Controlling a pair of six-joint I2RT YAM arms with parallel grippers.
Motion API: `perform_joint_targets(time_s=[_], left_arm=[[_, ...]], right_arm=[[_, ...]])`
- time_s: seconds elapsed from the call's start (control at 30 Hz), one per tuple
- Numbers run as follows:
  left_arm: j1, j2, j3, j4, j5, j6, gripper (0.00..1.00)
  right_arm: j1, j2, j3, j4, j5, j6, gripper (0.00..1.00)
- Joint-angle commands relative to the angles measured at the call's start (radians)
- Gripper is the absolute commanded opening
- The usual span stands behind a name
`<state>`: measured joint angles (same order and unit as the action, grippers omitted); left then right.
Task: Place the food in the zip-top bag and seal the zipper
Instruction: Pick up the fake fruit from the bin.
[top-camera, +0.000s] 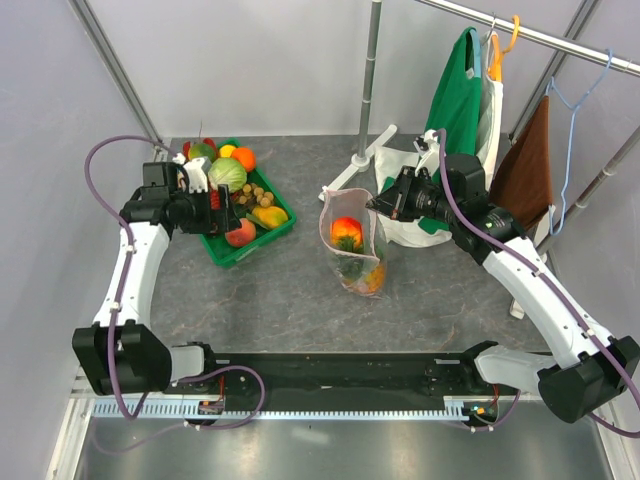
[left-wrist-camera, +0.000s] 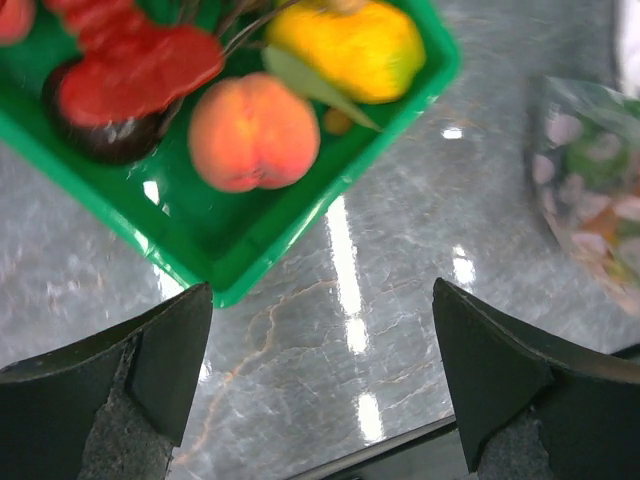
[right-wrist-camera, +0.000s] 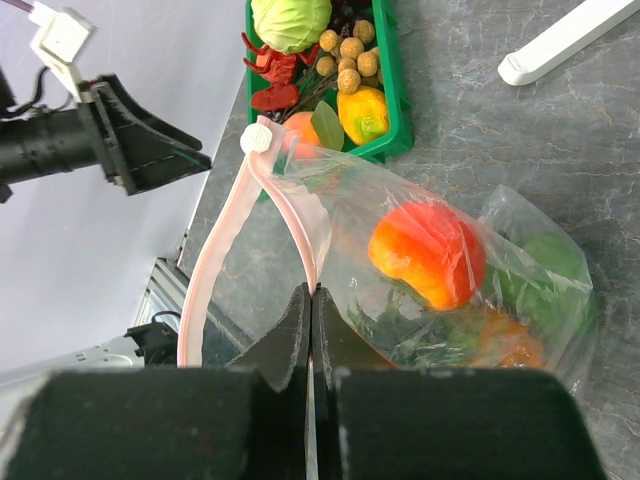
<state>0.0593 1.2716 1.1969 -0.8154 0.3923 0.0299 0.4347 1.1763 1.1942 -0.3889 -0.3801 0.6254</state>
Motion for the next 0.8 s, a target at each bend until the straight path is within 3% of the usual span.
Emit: perform_joint_targets(time_s=[0.0, 0.27, 0.77], left_arm=[[0.008, 0.020, -0.062, 0.103, -0.118, -0.203, 0.97], [0.008, 0.129, -0.147, 0.257, -0.190, -0.354, 1.00], [-0.047, 0.239, -0.238, 0.531, -0.230, -0.401, 1.00]], right_arm=[[-0.002, -0.015, 0.021, 0.028, 0.010, 0.010, 0.00], [-0.004, -0.009, 0.015, 0.028, 0.010, 0.010, 0.00], [-0.002, 0.014, 0.018, 0.028, 0.007, 0.008, 0.00]])
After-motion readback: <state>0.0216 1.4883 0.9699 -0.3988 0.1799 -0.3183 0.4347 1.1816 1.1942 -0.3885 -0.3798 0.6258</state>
